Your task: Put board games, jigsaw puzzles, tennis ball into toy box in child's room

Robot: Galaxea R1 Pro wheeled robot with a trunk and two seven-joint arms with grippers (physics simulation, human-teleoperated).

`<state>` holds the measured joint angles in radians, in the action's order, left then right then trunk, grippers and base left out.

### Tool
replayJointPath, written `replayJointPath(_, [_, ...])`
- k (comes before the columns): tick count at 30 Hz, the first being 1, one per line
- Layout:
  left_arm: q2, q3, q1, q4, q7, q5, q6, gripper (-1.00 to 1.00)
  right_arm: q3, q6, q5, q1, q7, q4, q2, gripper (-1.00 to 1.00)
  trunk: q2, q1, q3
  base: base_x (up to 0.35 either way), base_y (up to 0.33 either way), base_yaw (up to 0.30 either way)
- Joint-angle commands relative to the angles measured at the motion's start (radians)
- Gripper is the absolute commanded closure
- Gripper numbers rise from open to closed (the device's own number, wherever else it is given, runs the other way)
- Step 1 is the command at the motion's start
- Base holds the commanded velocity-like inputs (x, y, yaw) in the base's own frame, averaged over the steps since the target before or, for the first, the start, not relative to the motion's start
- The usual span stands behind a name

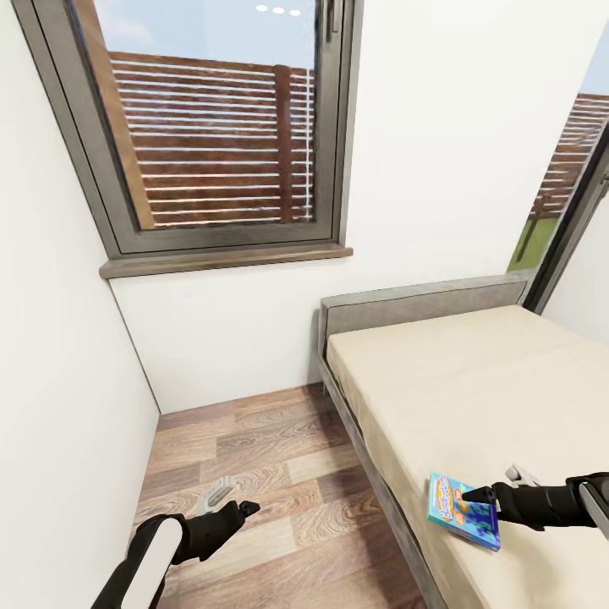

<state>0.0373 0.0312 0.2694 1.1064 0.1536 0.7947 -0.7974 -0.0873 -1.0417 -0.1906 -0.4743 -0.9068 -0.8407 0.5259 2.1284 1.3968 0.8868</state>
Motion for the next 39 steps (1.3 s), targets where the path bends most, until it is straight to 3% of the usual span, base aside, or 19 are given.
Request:
replayJointPath(1, [0.001, 0.002, 0.001, 0.001, 0.009, 0.011, -0.005, -1.0, 0.0, -0.005, 0.002, 0.0, -0.001, 0.001, 0.0, -1.0, 0.0, 0.0, 0.001, 0.0, 0.0, 0.0])
replayJointPath(39, [0.002, 0.001, 0.001, 0.001, 0.009, 0.008, -0.005, -1.0, -0.013, -0.005, 0.0, -0.008, 0.007, 0.002, 0.009, -1.0, 0.0, 0.0, 0.001, 0.0, 0.0, 0.0])
